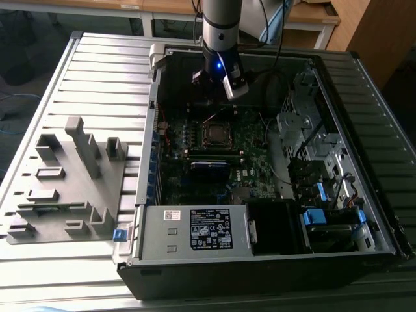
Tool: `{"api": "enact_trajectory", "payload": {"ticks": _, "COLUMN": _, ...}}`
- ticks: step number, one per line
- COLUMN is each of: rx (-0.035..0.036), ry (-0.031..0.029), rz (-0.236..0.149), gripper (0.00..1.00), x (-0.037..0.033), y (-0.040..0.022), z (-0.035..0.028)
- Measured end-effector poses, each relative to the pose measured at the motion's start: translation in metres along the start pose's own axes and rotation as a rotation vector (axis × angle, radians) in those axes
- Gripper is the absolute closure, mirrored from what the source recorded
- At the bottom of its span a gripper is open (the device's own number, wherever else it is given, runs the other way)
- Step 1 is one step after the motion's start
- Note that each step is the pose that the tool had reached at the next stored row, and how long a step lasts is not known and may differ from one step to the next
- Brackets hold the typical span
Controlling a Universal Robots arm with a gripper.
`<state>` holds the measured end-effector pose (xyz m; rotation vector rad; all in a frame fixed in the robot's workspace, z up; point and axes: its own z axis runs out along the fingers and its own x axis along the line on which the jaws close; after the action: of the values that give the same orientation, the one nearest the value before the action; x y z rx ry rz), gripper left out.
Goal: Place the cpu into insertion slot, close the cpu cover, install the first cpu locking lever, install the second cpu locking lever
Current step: 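Install the first cpu locking lever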
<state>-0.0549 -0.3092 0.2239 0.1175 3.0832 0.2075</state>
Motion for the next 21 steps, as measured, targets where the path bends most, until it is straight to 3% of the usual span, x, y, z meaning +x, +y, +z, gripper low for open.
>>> {"api": "enact_trajectory", "payload": {"ticks": 12, "rx": -0.0003, "ry": -0.0009, "rz": 0.0, "gripper": 0.89, "x": -0.0038, "y": 0.0001, "z": 0.0012}}
{"api": "enact_trajectory", "payload": {"ticks": 16, "rx": -0.0009, "ry": -0.0086, "rz": -0.002, "gripper": 0.89, "x": -0.0038, "y": -0.0001, "z": 0.0026}}
{"api": "enact_trajectory", "payload": {"ticks": 21, "rx": -0.0024, "ry": -0.0247, "rz": -0.004, "gripper": 0.89, "x": -0.0036, "y": -0.0005, "z": 0.005}}
